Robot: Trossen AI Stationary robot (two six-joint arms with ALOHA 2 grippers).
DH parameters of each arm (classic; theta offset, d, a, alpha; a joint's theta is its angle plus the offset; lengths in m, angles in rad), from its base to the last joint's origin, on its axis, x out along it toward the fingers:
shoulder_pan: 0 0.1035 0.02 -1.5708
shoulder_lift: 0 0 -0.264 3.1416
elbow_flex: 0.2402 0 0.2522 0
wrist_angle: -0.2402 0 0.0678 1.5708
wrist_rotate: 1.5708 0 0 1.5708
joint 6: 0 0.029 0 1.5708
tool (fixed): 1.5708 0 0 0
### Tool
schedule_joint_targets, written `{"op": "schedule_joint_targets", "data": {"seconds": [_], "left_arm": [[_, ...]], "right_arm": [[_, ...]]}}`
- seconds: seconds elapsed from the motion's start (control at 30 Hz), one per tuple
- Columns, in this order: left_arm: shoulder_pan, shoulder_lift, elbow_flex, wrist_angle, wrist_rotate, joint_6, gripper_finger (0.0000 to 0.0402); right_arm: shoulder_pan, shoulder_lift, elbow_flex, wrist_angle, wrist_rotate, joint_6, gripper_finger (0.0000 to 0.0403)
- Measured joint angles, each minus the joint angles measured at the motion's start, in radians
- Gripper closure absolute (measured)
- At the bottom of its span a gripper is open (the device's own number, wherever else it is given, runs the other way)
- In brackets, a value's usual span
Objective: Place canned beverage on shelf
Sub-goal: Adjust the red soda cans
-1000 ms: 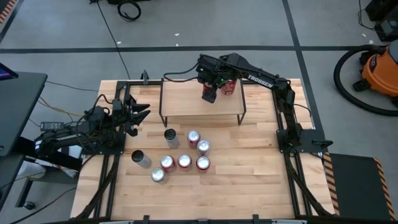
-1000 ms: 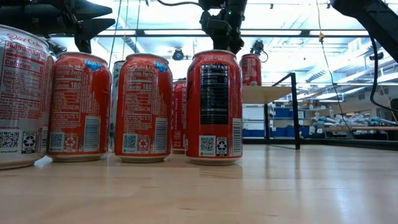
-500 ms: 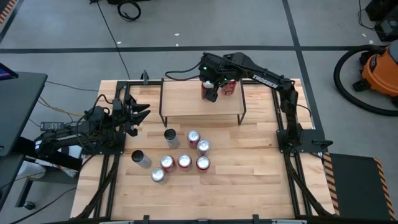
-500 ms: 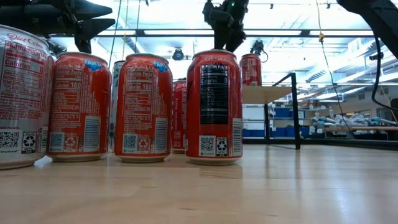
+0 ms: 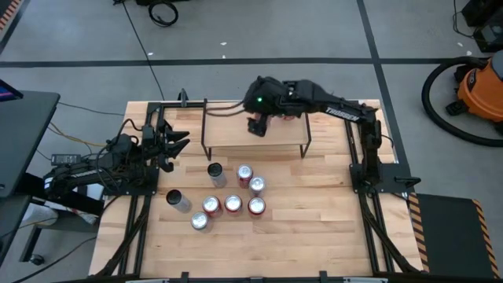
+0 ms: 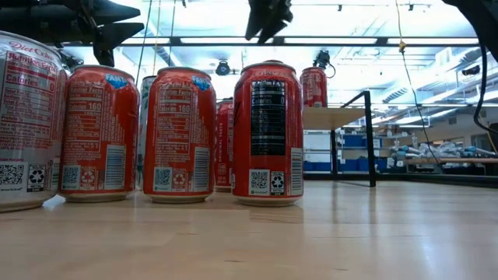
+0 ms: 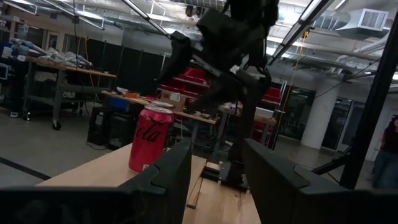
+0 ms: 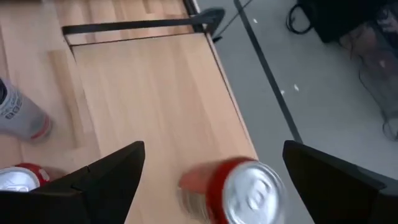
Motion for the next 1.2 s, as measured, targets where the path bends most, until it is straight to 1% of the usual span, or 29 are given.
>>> {"op": "schedule_joint_targets", "data": {"seconds": [0.2,0.37,0.5,0.63,1.0,1.1,1.2], "left_arm": [[-0.013,0.000,0.000,0.001,0.003,0.000,0.0246],[-0.018,0.000,0.000,0.002,0.003,0.001,0.0246],[-0.018,0.000,0.000,0.002,0.003,0.002,0.0246],[-0.018,0.000,0.000,0.002,0.003,0.002,0.0246],[-0.019,0.000,0.000,0.002,0.003,0.002,0.0246],[-0.018,0.000,0.000,0.002,0.003,0.002,0.0246],[-0.018,0.000,0.000,0.002,0.003,0.002,0.0246]], "right_arm": [[-0.042,0.007,-0.066,0.034,-0.031,-0.070,0.0018],[-0.051,0.007,-0.109,0.055,0.052,-0.125,0.0027],[-0.064,0.006,-0.109,0.065,0.075,-0.094,0.0029],[-0.081,0.006,-0.109,0.060,0.148,-0.040,0.0029],[-0.131,0.006,-0.109,0.062,0.208,0.058,0.0029],[-0.135,0.006,-0.107,0.088,0.205,0.049,0.0030],[-0.115,0.002,-0.072,0.087,0.187,0.000,0.0030]]}}
